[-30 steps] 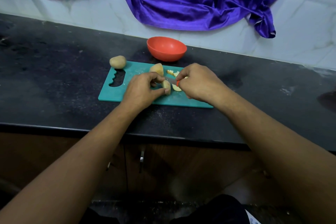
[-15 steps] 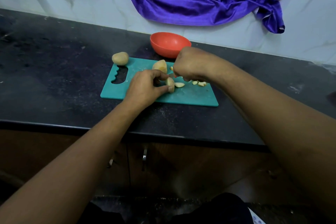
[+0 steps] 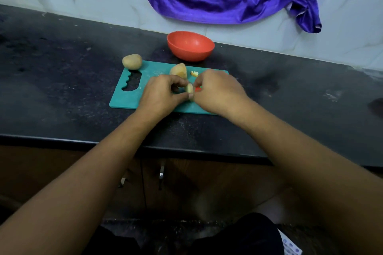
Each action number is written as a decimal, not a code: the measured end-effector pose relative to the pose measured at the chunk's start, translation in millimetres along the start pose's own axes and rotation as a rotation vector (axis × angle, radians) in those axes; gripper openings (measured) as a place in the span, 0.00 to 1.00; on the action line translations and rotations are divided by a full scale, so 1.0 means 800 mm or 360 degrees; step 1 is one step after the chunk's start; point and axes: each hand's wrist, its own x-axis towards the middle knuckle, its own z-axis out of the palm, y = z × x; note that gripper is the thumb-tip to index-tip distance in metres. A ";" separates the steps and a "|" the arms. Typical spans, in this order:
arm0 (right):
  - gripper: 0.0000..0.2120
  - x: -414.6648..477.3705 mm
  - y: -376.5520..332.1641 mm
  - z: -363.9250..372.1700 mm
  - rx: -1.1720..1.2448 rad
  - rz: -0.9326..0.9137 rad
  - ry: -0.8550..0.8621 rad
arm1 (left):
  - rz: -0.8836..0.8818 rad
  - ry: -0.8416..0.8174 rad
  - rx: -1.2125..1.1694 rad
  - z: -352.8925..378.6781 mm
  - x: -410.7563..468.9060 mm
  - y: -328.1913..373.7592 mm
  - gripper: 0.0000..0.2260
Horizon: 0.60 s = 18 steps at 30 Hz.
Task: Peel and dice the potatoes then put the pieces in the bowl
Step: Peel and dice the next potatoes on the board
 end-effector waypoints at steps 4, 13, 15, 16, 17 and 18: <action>0.14 -0.032 0.008 0.038 -0.0044 -0.0091 0.0264 | 0.0008 0.0016 0.0002 0.001 0.001 0.000 0.17; 0.24 -0.053 0.015 0.074 -0.0240 -0.0222 0.0368 | 0.0040 -0.0009 0.0006 -0.002 0.000 -0.003 0.18; 0.25 -0.053 0.013 0.072 -0.0243 -0.0220 0.0366 | 0.0026 0.0000 0.0012 -0.002 0.001 -0.003 0.18; 0.25 -0.054 0.013 0.072 -0.0254 -0.0219 0.0354 | 0.0023 0.0003 0.0024 -0.001 0.000 -0.002 0.18; 0.25 -0.055 0.013 0.071 -0.0265 -0.0216 0.0337 | 0.0021 0.0006 0.0034 -0.001 0.000 -0.002 0.18; 0.25 -0.055 0.013 0.070 -0.0278 -0.0217 0.0314 | 0.0020 0.0012 0.0040 -0.002 0.000 -0.001 0.18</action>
